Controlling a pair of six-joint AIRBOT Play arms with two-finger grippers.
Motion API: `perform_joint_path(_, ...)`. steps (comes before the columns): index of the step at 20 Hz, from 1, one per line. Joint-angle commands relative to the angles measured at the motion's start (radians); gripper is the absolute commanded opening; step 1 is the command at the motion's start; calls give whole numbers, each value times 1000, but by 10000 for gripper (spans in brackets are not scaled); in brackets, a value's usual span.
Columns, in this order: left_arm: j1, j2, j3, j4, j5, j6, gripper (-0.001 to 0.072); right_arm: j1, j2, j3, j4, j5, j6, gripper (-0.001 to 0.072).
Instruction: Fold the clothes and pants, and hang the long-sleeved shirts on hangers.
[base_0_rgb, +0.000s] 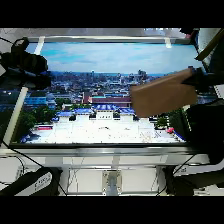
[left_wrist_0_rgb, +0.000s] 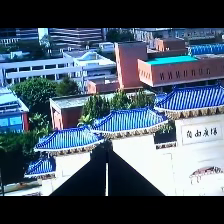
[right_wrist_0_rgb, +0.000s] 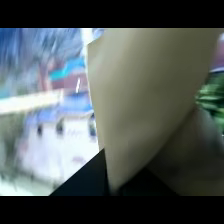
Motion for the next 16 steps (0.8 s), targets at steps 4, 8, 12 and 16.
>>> perform_joint_path(4, 1, 1, 0, 0, 0, -9, 11, -637, 178, 0, -81, 143, -10, 15)
perform_joint_path(8, 1, 1, 0, -1, 0, -36, 11, -990, 238, 0, -140, 138, 20, 15)
perform_joint_path(12, 0, 1, 0, -4, 1, -57, 11, -1125, 244, -3, -347, 77, 142, 18)
perform_joint_path(16, 0, 1, 0, -4, 0, -57, 11, -1072, 230, -2, -343, 71, 138, 369)
